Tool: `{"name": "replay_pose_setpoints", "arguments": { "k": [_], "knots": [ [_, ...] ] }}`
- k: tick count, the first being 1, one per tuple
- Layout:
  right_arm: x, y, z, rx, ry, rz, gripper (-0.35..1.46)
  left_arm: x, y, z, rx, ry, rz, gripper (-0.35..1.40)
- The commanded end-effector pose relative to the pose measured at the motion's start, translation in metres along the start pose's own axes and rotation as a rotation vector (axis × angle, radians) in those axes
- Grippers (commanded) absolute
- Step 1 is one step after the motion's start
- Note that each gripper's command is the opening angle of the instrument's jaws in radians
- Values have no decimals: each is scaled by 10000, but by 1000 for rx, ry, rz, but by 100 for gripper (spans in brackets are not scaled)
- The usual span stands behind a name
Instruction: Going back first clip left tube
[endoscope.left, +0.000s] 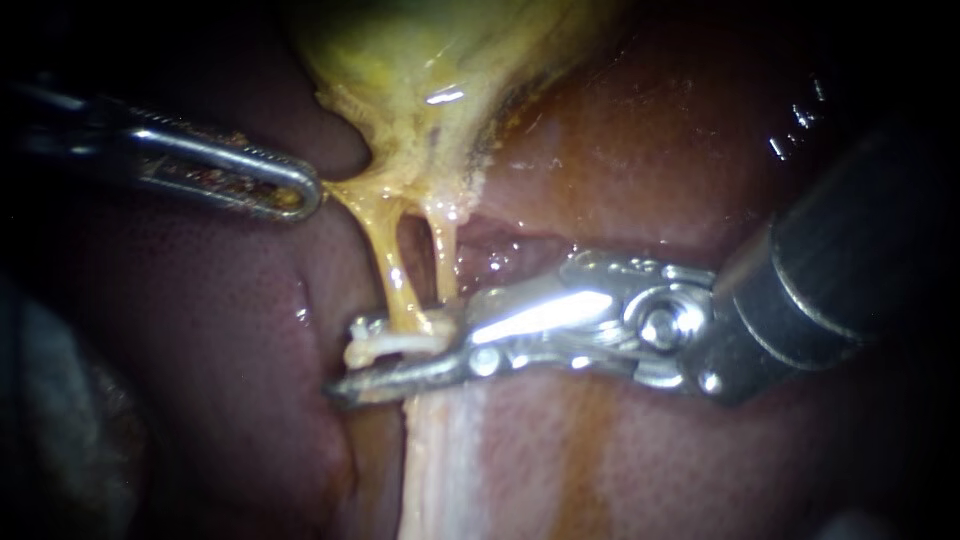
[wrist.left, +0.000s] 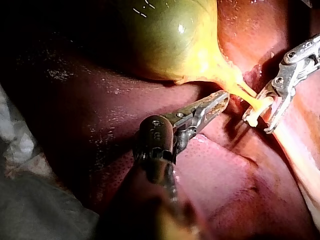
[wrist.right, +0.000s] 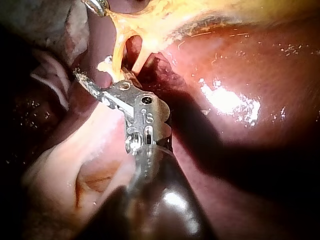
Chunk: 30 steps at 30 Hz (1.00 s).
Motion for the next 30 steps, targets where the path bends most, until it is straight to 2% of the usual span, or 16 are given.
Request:
{"name": "replay_pose_setpoints", "arguments": {
  "k": [1, 8, 13, 16, 21, 25, 30],
  "knots": [
    [0, 3, -1, -14, -6, -17, 46, 0, 0, 0, 0, 0, 0, -35],
    [-1, 16, -6, -97, -58, -127, 49, 0, 0, 0, 0, 0, 0, -35],
    [-2, 16, -11, -95, -62, -145, 49, 0, 0, 0, 0, 0, 0, -35],
    [-4, 12, -21, -87, -65, -193, 49, 0, 0, -1, 0, 0, 0, -35],
    [-5, 3, -60, -71, -70, -273, 49, -1, 0, -2, -1, 0, 1, -35],
    [-3, -3, -97, -82, -62, -308, 50, -1, 0, -2, -1, 0, 1, -35],
    [2, -8, -132, -94, -55, -304, 50, -1, 0, -2, -1, 0, 1, -35]
  ]
}}
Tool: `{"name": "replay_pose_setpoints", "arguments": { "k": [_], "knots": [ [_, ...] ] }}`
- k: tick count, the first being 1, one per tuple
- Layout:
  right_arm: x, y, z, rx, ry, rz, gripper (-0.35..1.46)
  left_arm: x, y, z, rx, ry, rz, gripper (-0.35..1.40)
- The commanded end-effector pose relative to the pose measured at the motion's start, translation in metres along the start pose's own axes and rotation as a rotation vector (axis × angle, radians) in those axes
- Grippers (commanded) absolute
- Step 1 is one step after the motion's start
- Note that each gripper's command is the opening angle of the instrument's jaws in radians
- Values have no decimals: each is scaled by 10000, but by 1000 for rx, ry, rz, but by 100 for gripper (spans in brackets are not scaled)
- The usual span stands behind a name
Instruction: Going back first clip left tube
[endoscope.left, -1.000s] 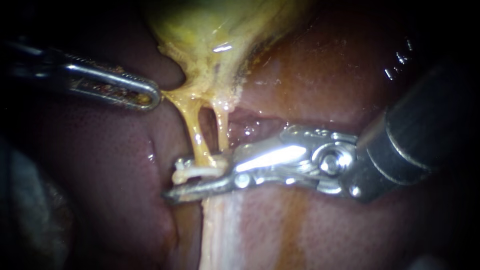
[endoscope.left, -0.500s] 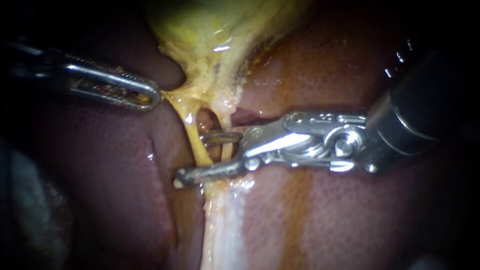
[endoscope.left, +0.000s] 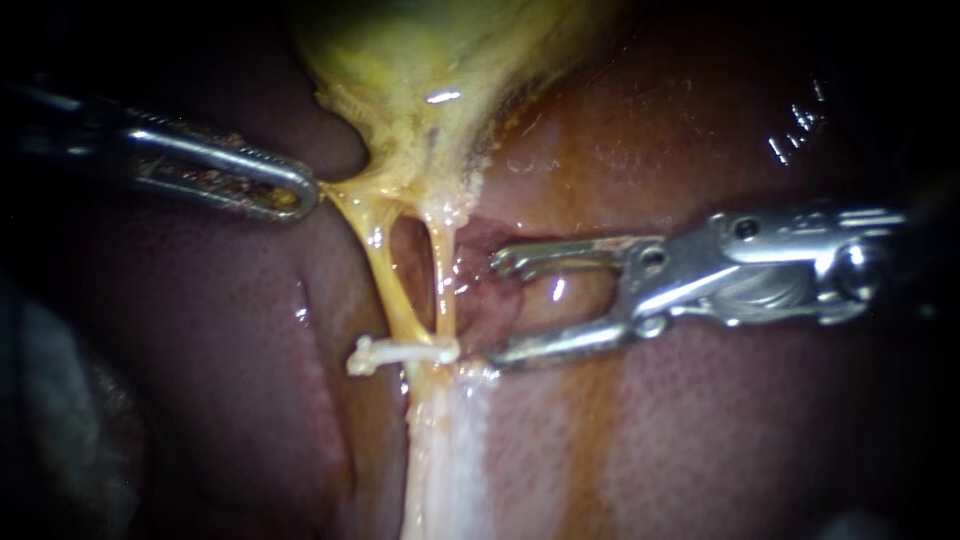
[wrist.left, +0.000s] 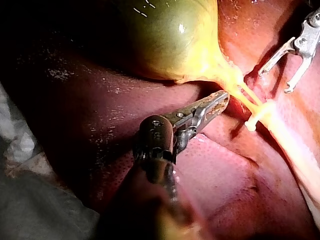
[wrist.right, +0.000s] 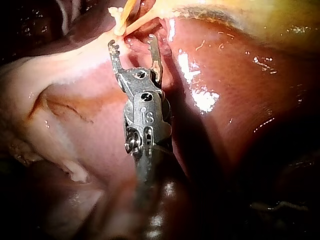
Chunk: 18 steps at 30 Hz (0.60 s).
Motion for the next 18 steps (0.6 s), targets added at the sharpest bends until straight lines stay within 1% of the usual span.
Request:
{"name": "replay_pose_setpoints", "arguments": {
  "k": [1, 7, 12, 14, 18],
  "knots": [
    [0, 0, -7, 2, 1, 1, 50, 0, 0, 0, 0, 0, 0, -35],
    [-6, -2, -28, 10, 0, -7, 50, 0, 0, 2, 1, 1, 0, -35],
    [-9, -3, -34, 14, 0, -8, 50, -2, -1, 12, 7, 3, 1, -35],
    [-9, -3, -36, 15, 0, -9, 50, -3, -3, 17, 7, 3, 2, -35],
    [-10, -4, -36, 15, 0, -9, 50, -8, -13, 30, 2, 0, 7, -35]
  ]
}}
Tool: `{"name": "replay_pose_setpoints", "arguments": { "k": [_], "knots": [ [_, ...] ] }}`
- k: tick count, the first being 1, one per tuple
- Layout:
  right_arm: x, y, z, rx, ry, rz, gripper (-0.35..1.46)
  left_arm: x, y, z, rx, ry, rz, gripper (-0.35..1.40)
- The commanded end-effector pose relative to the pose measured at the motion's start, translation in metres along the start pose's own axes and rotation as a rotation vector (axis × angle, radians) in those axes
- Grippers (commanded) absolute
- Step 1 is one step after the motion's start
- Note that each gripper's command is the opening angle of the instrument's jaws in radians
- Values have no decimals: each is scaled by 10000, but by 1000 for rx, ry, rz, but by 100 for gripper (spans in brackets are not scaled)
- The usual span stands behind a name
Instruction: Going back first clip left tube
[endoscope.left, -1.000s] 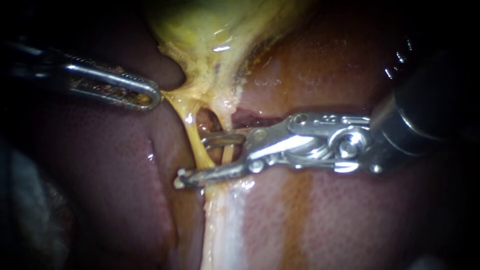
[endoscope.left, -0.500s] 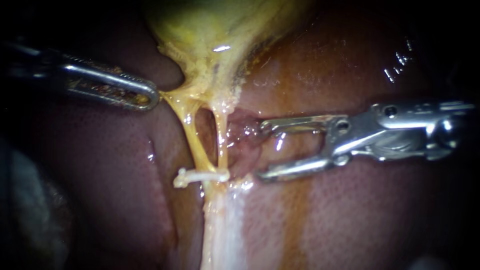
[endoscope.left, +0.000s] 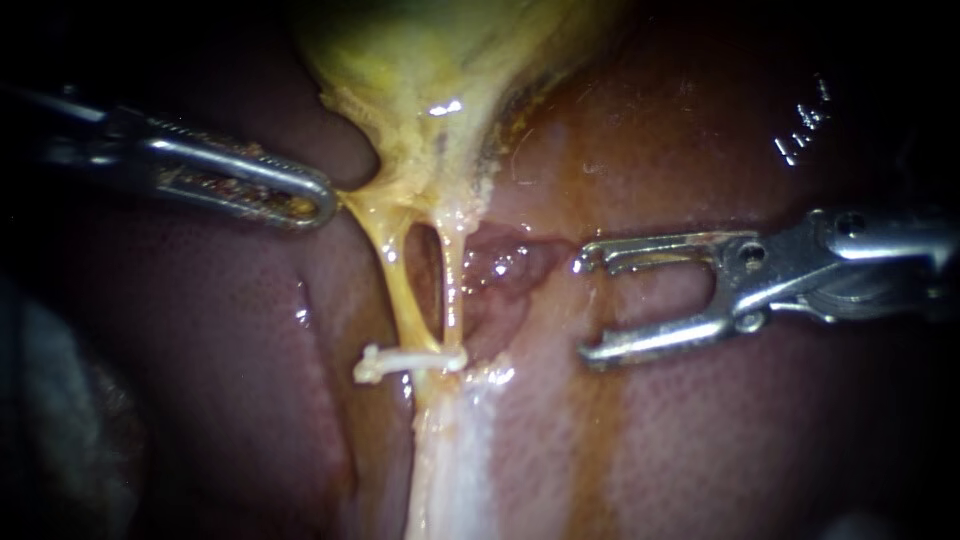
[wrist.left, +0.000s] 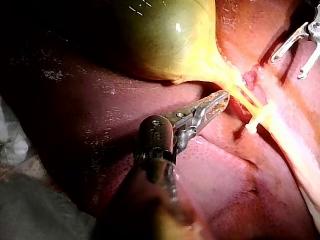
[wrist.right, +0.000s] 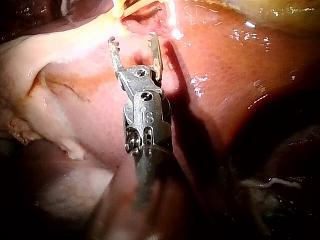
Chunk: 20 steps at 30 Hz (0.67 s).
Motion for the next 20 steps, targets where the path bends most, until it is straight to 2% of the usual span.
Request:
{"name": "replay_pose_setpoints", "arguments": {
  "k": [1, 10, 20],
  "knots": [
    [0, 0, 0, -3, 1, 0, 50, -2, -3, 3, 0, -1, 3, -35],
    [0, -1, -1, -3, 1, 0, 50, -12, -16, 32, -12, -8, 12, -35],
    [0, -2, -2, 0, 0, 0, 50, -13, -17, 31, -16, -10, 14, -35]
  ]
}}
